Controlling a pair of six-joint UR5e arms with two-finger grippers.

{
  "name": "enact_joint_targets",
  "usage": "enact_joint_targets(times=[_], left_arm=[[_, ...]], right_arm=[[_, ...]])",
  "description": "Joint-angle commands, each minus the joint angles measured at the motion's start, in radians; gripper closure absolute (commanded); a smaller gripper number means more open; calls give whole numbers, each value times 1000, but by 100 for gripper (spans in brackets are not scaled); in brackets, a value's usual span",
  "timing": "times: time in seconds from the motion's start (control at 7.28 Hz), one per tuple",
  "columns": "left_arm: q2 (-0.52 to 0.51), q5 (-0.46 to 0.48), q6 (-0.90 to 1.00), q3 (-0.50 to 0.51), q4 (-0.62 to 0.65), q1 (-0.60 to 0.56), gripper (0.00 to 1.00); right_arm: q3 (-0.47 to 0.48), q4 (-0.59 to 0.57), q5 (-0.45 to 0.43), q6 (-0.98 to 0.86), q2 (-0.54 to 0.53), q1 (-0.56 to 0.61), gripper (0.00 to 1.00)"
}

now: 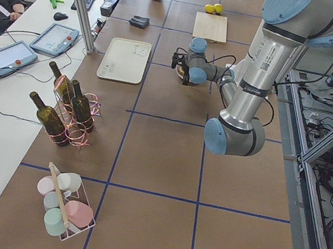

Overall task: Make sandwich and place on tray
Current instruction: 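Move the left gripper to the plate rim nearest it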

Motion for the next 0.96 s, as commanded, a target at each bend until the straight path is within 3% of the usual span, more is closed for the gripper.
enact_joint_targets(times=[0.0,0.55,0.69,0.82], left_arm=[[-8,1,-48,3,-3,17,51],[-31,32,-47,51,-6,49,51],[-31,32,-47,54,-6,51,54],[-33,30,-45,54,-7,62,66]], right_arm=[[-8,0,-2,-1,0,17,0],[-9,0,0,2,0,18,0],[-9,0,0,2,0,20,0],[-9,0,0,3,0,18,0]])
